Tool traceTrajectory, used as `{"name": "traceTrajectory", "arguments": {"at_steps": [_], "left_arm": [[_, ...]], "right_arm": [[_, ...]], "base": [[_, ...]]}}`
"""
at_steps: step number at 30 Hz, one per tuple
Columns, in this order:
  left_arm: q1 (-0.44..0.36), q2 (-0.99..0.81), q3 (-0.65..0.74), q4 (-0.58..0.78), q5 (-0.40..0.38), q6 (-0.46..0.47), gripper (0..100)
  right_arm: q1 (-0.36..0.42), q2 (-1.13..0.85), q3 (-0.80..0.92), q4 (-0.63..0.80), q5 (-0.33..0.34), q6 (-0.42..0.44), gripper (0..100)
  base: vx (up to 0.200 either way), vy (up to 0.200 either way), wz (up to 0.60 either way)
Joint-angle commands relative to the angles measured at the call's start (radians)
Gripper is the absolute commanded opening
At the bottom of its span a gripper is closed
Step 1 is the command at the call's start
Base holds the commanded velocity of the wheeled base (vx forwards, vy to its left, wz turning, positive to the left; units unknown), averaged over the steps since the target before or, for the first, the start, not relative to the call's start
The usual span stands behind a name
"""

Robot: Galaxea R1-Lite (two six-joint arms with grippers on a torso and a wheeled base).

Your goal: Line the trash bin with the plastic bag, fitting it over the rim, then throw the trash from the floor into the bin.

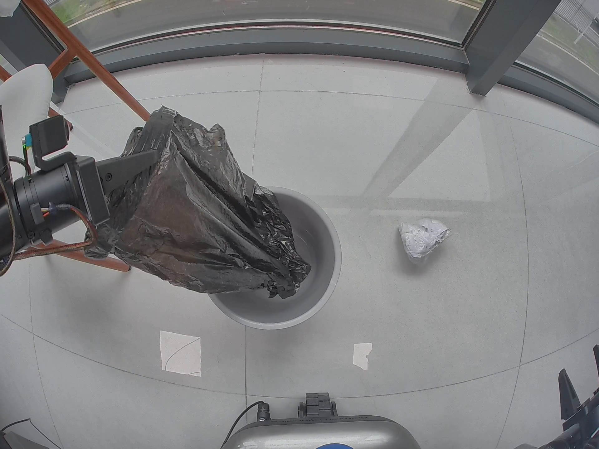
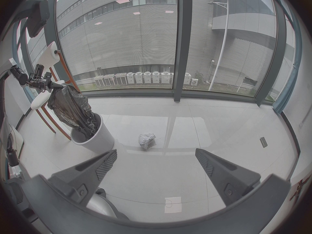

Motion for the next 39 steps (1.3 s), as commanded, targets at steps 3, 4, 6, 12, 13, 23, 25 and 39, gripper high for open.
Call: {"name": "traceTrajectory", "arguments": {"at_steps": [3,4,6,12,13,23,25,39], "left_arm": [[-0.021,-0.009,0.011,0.000,0.014,-0.002,0],[-0.021,-0.009,0.011,0.003,0.014,-0.002,0],[-0.021,-0.012,0.017,0.003,0.012,-0.004,0],[-0.021,-0.012,0.019,0.003,0.011,-0.002,0],[-0.021,-0.012,0.017,0.003,0.011,-0.002,0],[-0.148,0.010,0.017,0.004,0.000,0.002,0],[-0.182,0.022,0.019,0.004,0.000,0.002,0],[-0.325,0.096,0.011,0.004,0.003,0.017,0]], "right_arm": [[0.000,-0.016,0.018,-0.001,0.000,0.000,100],[0.000,-0.016,0.018,0.000,0.000,0.000,100],[0.000,-0.016,0.018,0.000,0.000,0.000,100],[0.002,-0.016,0.018,0.000,0.000,0.000,100],[0.000,-0.016,0.018,0.000,0.000,0.000,100],[0.002,-0.016,0.018,0.000,0.000,0.000,100],[0.002,-0.016,0.018,0.000,0.000,0.000,100],[0.002,-0.016,0.018,0.000,0.000,0.000,100]], "base": [[0.000,0.000,0.00],[0.000,0.000,0.00],[0.000,0.000,0.00],[0.000,0.167,0.00],[0.000,0.200,0.00],[0.000,0.200,0.00],[0.000,0.200,0.00],[0.000,0.200,0.00]]}}
